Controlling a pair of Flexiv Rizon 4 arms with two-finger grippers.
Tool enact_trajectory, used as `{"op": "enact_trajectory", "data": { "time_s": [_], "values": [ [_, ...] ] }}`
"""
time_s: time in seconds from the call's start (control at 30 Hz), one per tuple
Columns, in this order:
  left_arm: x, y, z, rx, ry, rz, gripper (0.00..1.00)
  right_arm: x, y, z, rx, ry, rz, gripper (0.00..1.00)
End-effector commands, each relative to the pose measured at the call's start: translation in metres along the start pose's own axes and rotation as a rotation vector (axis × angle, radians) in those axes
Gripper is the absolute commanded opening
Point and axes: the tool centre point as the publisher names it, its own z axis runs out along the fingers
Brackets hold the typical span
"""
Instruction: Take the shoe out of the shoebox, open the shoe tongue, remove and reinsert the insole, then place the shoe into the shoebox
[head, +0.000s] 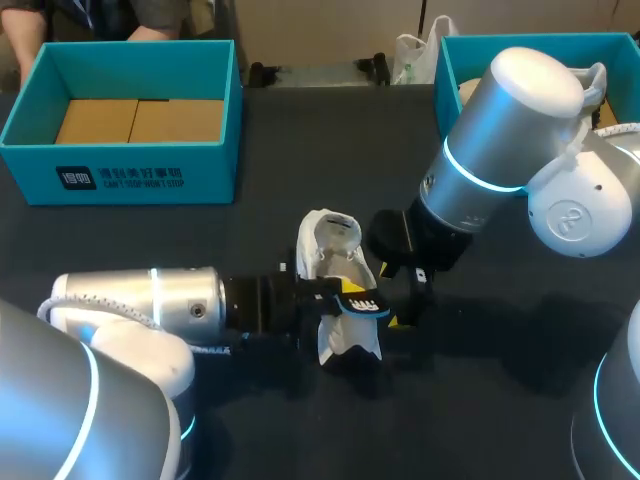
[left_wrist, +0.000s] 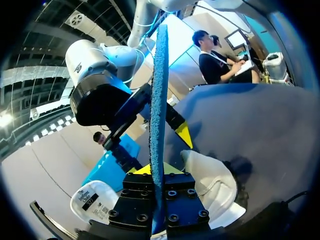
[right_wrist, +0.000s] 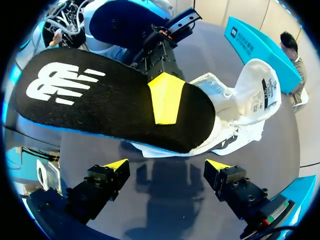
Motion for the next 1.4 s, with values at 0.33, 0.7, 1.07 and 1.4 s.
{"op": "enact_trajectory", "data": {
  "time_s": [0.33, 0.7, 1.07, 1.4],
  "values": [
    [-0.008, 0.036, 0.014, -0.047, 0.018, 0.008, 0.0, 0.001, 0.0, 0.001, 0.0, -0.002, -0.001, 1.0],
    [-0.007, 0.035, 0.007, -0.051, 0.011, -0.011, 0.0, 0.001, 0.0, 0.001, 0.0, -0.002, -0.001, 1.0],
    [-0.003, 0.012, -0.005, -0.025, -0.004, 0.018, 0.2, 0.001, 0.0, 0.001, 0.0, -0.002, -0.001, 1.0],
    [0.002, -0.001, -0.005, -0.014, -0.011, 0.071, 0.22, 0.001, 0.0, 0.001, 0.0, -0.002, -0.001, 1.0]
  ]
}}
